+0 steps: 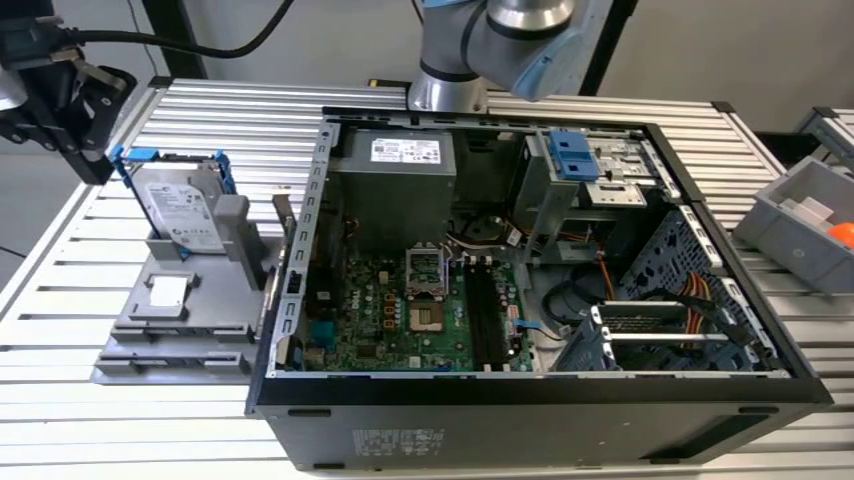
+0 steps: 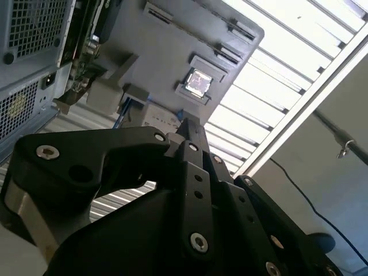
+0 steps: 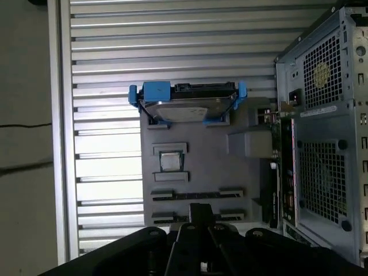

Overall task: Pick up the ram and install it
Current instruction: 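Reach for the ram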

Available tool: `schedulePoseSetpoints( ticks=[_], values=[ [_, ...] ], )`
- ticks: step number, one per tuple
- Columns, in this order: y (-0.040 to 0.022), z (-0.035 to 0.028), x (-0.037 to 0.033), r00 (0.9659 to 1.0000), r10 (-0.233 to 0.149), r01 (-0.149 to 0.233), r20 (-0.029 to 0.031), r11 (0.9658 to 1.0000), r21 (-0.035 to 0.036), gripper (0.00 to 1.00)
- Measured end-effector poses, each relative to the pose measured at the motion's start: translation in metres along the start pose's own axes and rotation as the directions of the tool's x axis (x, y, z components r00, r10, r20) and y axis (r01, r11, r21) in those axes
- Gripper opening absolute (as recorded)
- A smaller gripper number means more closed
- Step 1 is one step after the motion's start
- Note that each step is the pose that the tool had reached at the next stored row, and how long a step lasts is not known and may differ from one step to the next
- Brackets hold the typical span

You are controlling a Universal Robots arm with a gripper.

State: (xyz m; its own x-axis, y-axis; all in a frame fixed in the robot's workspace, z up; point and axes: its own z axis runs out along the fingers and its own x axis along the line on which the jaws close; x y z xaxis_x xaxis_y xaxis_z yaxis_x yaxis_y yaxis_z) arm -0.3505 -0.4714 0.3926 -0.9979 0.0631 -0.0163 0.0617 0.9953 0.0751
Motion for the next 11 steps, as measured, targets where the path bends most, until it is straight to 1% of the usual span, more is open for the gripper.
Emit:
schedulePoseSetpoints(
  ticks=[11],
  values=[
    [-0.0215, -0.0016, -0.0013, 1.0, 0.0, 0.0, 0.0, 1.0, -0.0006, 0.0]
  ],
)
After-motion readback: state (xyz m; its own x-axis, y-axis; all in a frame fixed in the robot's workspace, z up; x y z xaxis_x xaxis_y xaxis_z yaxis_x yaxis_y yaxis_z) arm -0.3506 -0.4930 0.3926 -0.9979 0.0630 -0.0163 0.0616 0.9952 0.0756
